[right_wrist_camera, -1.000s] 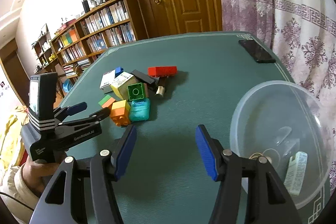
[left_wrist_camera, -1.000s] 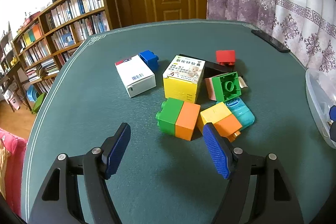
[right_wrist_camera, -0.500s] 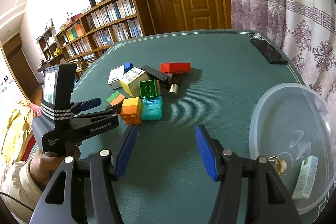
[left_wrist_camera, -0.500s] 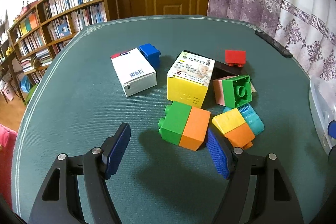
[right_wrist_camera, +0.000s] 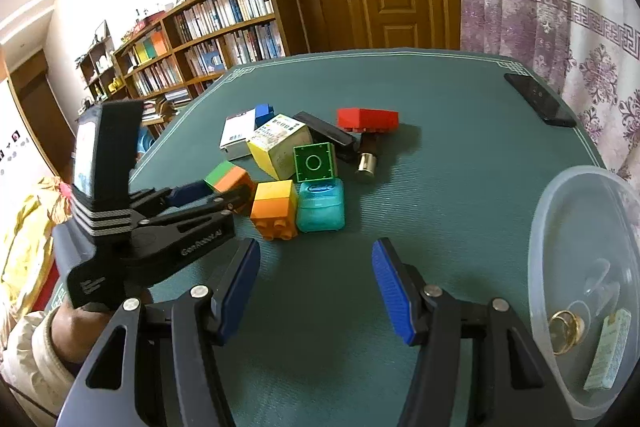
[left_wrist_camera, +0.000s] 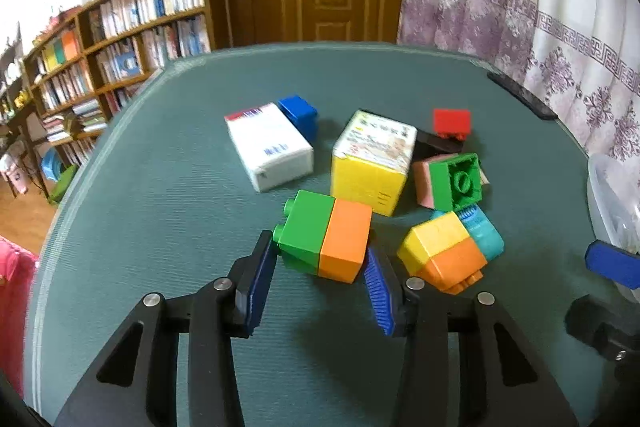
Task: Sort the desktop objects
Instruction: 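Grasp the green-orange block with the left tool while the right tool grasps the yellow-orange block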
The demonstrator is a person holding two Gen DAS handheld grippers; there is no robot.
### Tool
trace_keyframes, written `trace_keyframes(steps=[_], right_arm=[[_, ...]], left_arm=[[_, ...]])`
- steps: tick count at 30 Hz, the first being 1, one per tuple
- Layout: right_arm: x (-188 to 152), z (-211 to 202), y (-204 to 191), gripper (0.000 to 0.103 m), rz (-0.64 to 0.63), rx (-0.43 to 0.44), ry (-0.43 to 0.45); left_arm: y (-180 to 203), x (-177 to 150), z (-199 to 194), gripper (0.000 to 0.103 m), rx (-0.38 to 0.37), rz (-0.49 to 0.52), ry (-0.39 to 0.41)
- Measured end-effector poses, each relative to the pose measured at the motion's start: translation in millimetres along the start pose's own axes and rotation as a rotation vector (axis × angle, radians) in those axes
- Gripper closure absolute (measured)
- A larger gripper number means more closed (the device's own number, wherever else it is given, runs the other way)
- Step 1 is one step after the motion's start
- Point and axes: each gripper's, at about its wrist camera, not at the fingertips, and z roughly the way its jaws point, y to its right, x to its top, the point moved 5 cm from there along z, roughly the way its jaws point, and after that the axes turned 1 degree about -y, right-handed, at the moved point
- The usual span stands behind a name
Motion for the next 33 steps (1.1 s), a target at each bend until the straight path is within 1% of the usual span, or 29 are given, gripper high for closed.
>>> trace_keyframes(steps=[2,5,6,10,24,28,33], right_arm=[[0,3,-4,0.040,-0.013,-0.003,-0.003],[2,9,-13,0.040,-0.039,-0.009,-0.007],[2,11,-15,0.043,-0.043,-0.009,-0.007],[6,22,-23,0.050,-0.060,-0.004,-0.016],[21,61,-41,0.054,-0.106,-0.016,-0.032],[21,70,-43,0.059,-0.112,-0.015,-0.045],[21,79,-48,0.059,-0.137,-0.019,-0.047]], left_arm=[[-5,2,-7,0.057,0.032,0.004,0.030],[-10,4,-11,0.057,0.060,0.003,0.051],[-12,4,-11,0.057,0.067,-0.002,0.054],[-21,1,-10,0.057,0.084,-0.024,0.047],[-34,-4,-5,0.057,0.118,-0.070,0.024],[-41,-5,-5,0.057,0.133,-0.097,0.021],[-45,-6,-4,0.057,0.140,-0.104,0.020]])
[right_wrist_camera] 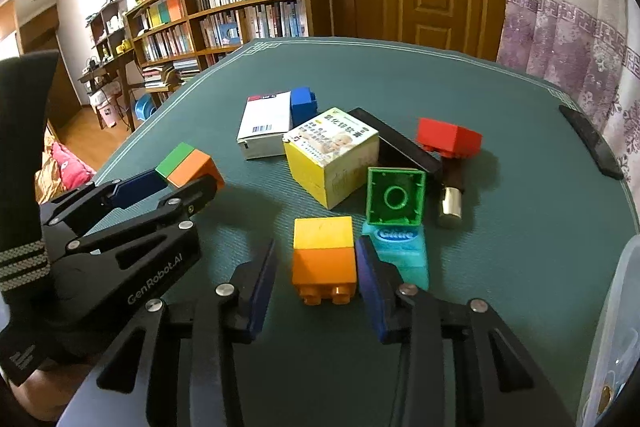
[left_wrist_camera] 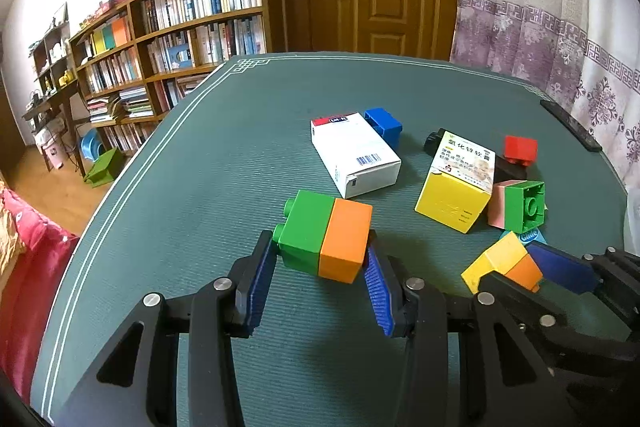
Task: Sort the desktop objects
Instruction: 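Grasp the green-orange block with the left tool while the right tool grasps the yellow-orange block, then carry both held blocks over the clear plastic bowl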
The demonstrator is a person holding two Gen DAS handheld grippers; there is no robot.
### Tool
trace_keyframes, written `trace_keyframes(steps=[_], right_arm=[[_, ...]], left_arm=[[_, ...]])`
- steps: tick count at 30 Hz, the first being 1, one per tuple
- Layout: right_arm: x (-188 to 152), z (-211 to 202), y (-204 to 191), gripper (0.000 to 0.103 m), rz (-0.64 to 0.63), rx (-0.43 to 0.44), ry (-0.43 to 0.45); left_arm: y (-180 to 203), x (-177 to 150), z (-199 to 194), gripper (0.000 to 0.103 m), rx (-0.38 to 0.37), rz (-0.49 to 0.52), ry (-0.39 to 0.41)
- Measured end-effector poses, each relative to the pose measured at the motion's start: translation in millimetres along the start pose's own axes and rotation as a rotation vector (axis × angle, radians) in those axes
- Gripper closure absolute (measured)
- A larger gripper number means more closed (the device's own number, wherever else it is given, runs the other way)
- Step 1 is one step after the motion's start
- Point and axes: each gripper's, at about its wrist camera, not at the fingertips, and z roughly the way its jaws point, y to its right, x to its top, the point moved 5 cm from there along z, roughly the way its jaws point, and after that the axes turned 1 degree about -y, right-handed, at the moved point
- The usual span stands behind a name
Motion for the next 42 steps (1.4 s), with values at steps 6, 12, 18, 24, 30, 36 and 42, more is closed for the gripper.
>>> trace_keyframes(steps=[6,12,18,24,30,36,42], right_arm=[[-4,13,0,0.061,-0.010,0.004,-0.026],[-7,20,1,0.066,-0.008,0.003,-0.037],[-9,16,3,0.067,0.009,0.009,-0.029],[-12,2,7,0.067,0.034,0.023,-0.008],[-14,-20,15,0.067,0.072,0.024,0.024],[-16,-42,26,0.067,0.094,0.006,0.052],[-23,-62,42,0.067,0.109,-0.024,0.070]], left_arm=[[-1,-1,1,0.057,0.002,-0.007,-0.002],[-2,-1,1,0.057,0.002,-0.008,-0.004],[-1,-1,1,0.057,0.002,-0.005,-0.004],[3,-1,-2,0.057,0.003,0.005,0.006],[12,-1,-8,0.057,-0.001,0.024,0.022],[24,-3,-17,0.057,-0.018,0.048,0.035],[39,-5,-27,0.057,-0.037,0.069,0.046]])
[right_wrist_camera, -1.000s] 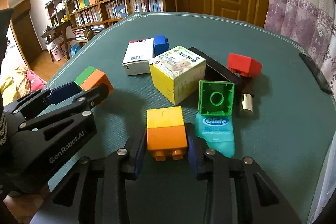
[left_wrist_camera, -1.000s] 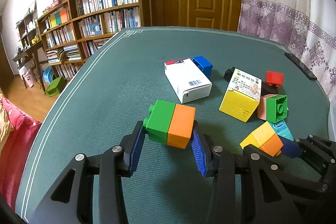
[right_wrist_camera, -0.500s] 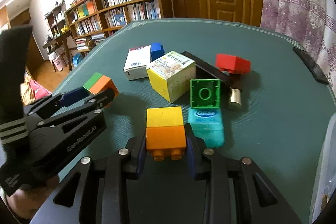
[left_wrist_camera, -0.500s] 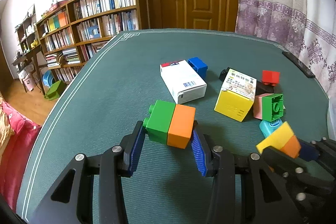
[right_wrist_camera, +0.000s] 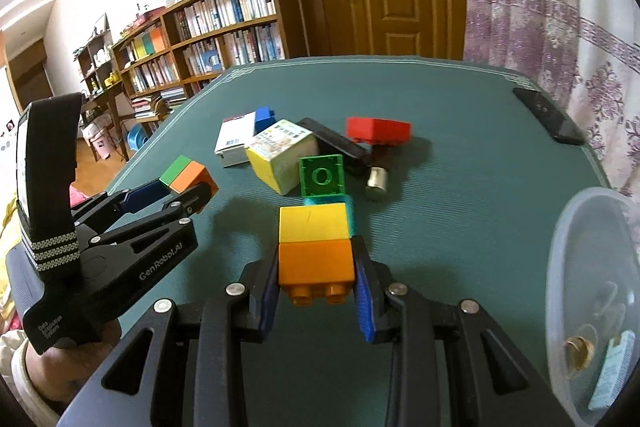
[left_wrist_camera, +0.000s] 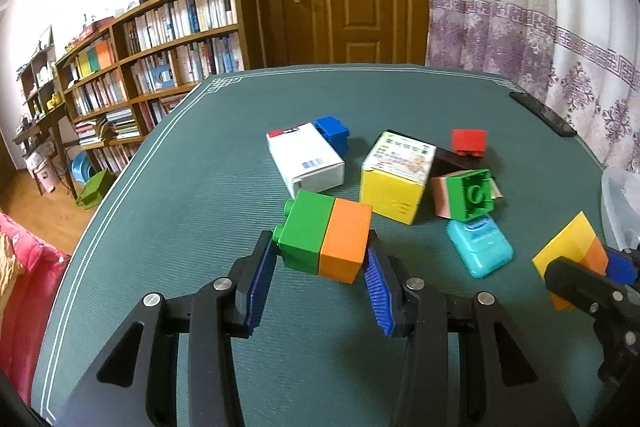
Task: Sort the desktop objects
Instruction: 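Carry both held blocks over the clear plastic bowl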
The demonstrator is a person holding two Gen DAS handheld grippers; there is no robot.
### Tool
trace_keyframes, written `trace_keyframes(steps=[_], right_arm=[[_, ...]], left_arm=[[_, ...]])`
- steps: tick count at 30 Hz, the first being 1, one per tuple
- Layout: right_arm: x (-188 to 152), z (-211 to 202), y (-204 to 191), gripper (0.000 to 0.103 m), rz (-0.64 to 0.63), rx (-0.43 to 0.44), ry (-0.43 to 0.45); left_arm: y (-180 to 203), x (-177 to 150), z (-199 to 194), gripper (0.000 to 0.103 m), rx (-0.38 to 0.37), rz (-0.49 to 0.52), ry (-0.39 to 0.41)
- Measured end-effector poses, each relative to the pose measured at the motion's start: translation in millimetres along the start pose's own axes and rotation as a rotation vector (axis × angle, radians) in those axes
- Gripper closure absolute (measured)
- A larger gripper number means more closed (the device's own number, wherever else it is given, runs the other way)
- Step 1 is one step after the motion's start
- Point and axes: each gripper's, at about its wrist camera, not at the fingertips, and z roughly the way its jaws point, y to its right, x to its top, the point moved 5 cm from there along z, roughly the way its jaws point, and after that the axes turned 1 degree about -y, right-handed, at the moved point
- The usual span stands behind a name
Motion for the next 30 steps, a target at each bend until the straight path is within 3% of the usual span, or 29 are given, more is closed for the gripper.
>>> trace_keyframes(steps=[10,30], right_arm=[[-13,-26,42,0.067,0.086,-0.022,0.005],[-22,-91,149,0.067,0.211,-0.201,0.112]], left_arm=[[30,-1,-12,0.057,-0.056,0.023,-0.001],[125,7,-30,0.057,-0.192,0.140,-0.007]])
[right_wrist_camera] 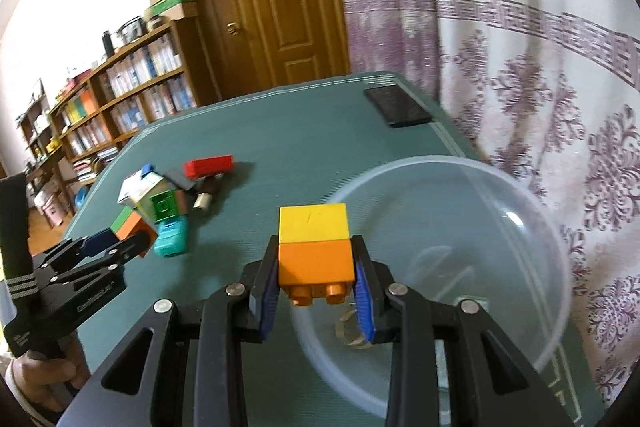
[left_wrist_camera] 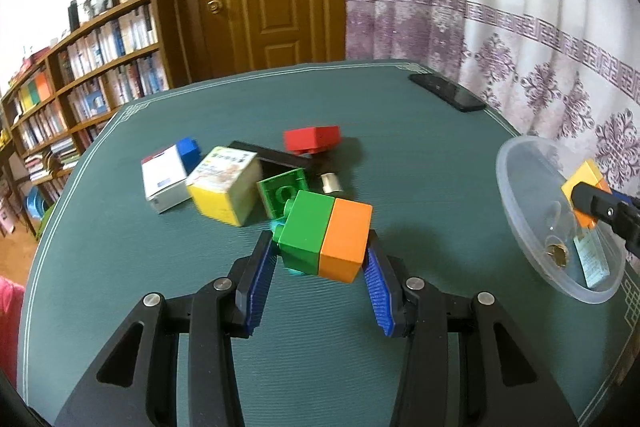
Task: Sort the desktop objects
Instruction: 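Carry both held blocks over the clear plastic bowl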
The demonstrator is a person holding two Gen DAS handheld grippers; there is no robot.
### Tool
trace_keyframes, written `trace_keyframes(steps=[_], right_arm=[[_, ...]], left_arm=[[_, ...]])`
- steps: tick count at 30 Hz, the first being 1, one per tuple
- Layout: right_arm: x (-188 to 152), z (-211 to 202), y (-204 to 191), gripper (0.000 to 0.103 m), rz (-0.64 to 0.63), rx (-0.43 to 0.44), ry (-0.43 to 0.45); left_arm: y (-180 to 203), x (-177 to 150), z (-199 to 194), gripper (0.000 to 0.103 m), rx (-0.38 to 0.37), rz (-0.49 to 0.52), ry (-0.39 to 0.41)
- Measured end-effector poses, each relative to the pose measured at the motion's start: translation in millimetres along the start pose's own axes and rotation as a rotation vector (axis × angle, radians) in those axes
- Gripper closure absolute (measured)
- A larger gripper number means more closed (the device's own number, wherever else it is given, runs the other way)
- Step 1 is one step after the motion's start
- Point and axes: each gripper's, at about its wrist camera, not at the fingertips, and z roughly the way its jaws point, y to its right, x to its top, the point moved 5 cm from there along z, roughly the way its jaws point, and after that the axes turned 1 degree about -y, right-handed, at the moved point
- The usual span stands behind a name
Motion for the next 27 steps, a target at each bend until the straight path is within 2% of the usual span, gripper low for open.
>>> trace_keyframes(steps=[11,27], right_arm=[[-9,-9,69,0.067,0.100,-0.099,0.000],[-9,-13,110,0.067,0.174,-0.133,0.009]], left_arm=[[62,14,-4,0.057,-0.096,0.094,0.006],[130,29,-1,0.057,-0.234,0.171,-0.008]])
